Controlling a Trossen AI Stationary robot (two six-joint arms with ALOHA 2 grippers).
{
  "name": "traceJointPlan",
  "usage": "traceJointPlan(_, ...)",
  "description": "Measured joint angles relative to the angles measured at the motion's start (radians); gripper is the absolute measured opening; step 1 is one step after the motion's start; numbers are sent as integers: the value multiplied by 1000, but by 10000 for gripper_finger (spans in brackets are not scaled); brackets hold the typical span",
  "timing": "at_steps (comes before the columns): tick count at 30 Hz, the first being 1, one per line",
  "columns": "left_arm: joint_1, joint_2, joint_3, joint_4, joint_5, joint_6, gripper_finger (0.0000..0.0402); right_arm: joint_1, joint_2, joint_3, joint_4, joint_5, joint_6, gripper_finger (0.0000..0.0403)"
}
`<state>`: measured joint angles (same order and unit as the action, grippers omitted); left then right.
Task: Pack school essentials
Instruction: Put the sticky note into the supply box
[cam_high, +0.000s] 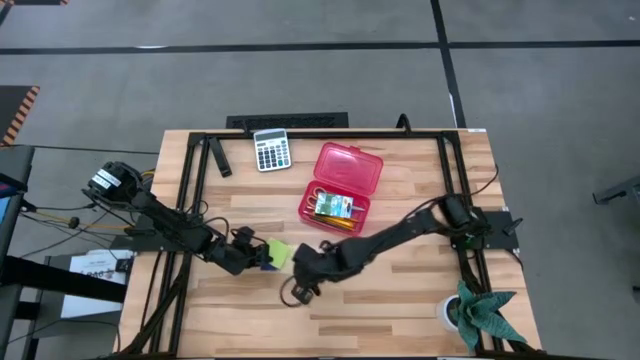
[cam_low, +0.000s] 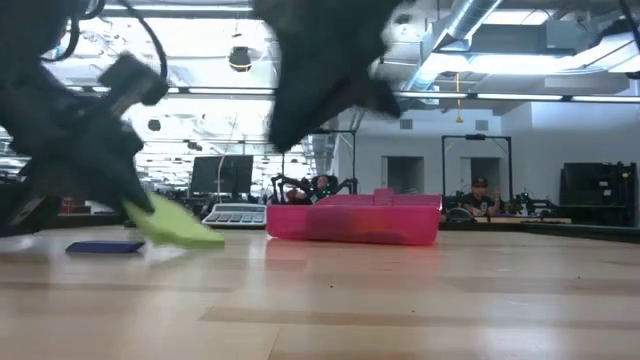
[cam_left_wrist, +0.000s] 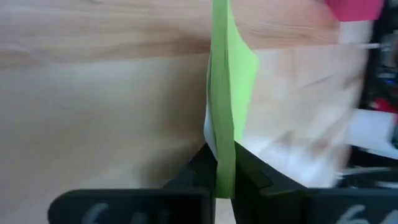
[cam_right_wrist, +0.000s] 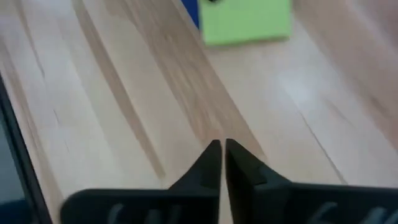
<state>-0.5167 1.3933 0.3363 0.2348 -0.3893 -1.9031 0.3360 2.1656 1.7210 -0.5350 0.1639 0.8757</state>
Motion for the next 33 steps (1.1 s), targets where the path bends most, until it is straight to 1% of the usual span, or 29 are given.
traceJointPlan(4, 0, 0, 0, 132, -14, 47, 6, 56, -94, -1, -193, 59, 56, 50)
traceJointPlan(8, 0, 0, 0, 288, -44, 153, 9, 98, -177, 0, -288, 82, 116, 104)
traceJointPlan(13, 0, -1, 2, 501, -34, 450, 7, 125, -254, 0, -302, 118, 133, 193)
traceJointPlan(15, 0, -1, 16, 553, -11, 573, 7, 120, -276, 0, -298, 128, 122, 225)
traceJointPlan(17, 0, -2, 39, 576, 14, 668, 8, 102, -285, 1, -292, 134, 113, 247)
traceJointPlan(19, 0, -2, 66, 569, 49, 744, 8, 85, -295, 1, -284, 133, 77, 257)
traceJointPlan(24, -1, -2, 124, 563, 117, 879, 8, 40, -308, 2, -255, 102, -4, 258)
traceJointPlan(28, -1, -2, 143, 509, 115, 893, 8, 22, -309, 2, -202, 33, -63, 256)
traceJointPlan(33, -1, -2, 145, 535, 92, 925, 8, 22, -299, 2, -156, -3, -99, 255)
